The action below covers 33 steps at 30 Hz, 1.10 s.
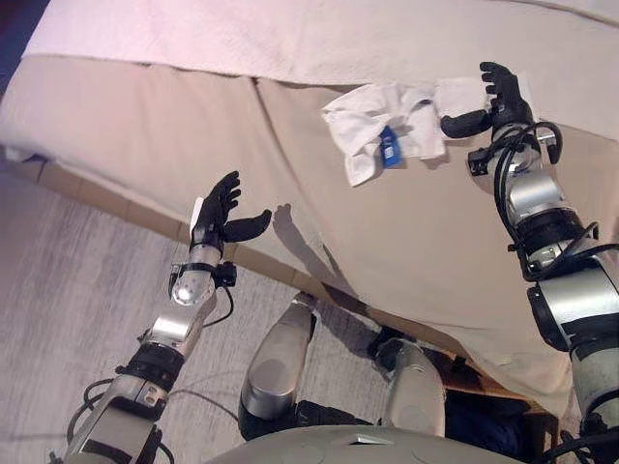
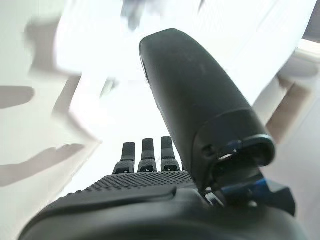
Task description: Pick up the clothes from the bed and place them into the basket
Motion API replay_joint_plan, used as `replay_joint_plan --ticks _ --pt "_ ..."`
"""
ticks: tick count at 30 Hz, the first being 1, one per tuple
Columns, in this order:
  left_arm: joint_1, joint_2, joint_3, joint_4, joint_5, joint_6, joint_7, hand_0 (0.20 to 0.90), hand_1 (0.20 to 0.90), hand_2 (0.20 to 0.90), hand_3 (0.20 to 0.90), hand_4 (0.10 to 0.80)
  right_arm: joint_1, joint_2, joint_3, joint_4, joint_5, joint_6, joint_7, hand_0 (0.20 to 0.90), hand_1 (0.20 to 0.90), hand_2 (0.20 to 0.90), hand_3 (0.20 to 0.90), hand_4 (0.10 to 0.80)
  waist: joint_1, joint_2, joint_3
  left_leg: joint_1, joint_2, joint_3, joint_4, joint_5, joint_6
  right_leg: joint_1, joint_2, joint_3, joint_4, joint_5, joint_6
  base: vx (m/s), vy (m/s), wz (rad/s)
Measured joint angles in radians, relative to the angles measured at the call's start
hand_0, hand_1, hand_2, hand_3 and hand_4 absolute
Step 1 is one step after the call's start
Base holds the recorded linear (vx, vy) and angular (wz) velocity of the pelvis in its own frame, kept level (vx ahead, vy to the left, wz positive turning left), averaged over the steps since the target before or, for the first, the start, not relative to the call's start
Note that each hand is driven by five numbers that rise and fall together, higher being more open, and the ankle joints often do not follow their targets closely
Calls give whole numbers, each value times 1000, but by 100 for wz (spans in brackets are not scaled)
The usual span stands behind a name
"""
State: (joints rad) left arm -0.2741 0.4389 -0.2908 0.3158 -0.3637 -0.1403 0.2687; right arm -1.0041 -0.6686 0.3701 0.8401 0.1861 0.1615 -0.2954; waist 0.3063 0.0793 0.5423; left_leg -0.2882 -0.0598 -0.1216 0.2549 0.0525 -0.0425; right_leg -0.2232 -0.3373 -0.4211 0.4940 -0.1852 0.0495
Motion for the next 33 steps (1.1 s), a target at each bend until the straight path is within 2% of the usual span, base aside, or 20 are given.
replay_joint_plan --ticks 5,11,16,25,28,29,30,33 --pt "-2 11 -32 -39 0 -1 4 900 900 900 900 800 -48 44 1 24 23 13 -3 900 900 900 900 800 20 0 3 -89 -30 -2 118 -41 18 -60 -40 -2 103 -50 3 63 67 19" --pt "30 15 -50 -95 0 -1 5 900 900 900 900 800 -86 58 2 25 48 23 -7 900 900 900 900 800 25 1 4 -243 -46 -6 253 -83 38 -187 -81 -1 238 -103 -3 49 36 19" --pt "48 28 -62 -113 0 -9 6 900 900 900 900 800 -88 60 7 46 47 60 -6 900 900 900 900 800 31 2 5 -349 -49 -3 345 -100 43 -278 -106 2 335 -127 -17 11 28 13" --pt "64 44 -101 -142 -14 -32 52 900 900 900 900 800 -163 61 81 193 -52 106 37 900 900 900 900 800 35 3 5 -499 -45 9 423 -102 42 -448 -109 57 440 -132 -20 -25 11 4" --pt "55 44 -112 -147 -28 -39 53 900 900 900 900 800 -217 60 95 247 -59 119 57 900 900 900 900 800 35 3 5 -517 -43 7 422 -103 40 -468 -107 58 448 -135 -25 -25 -11 7" --pt "53 44 -112 -153 -29 -39 58 900 900 900 900 800 -243 60 109 265 -72 128 65 869 869 869 864 764 35 3 5 -527 -44 7 426 -105 35 -480 -109 60 445 -138 -31 0 0 0" --pt "57 45 -113 -160 -29 -39 61 900 900 900 900 800 -257 61 129 282 -82 128 70 759 759 759 735 635 34 5 5 -542 -46 9 469 -119 47 -487 -115 66 451 -138 -31 -22 9 -7" --pt "70 44 -122 -178 -30 -39 70 900 900 900 900 800 -273 56 156 302 -114 128 81 519 519 519 455 355 34 12 7 -553 -40 16 488 -134 47 -507 -103 88 519 -147 -25 -17 20 -8"
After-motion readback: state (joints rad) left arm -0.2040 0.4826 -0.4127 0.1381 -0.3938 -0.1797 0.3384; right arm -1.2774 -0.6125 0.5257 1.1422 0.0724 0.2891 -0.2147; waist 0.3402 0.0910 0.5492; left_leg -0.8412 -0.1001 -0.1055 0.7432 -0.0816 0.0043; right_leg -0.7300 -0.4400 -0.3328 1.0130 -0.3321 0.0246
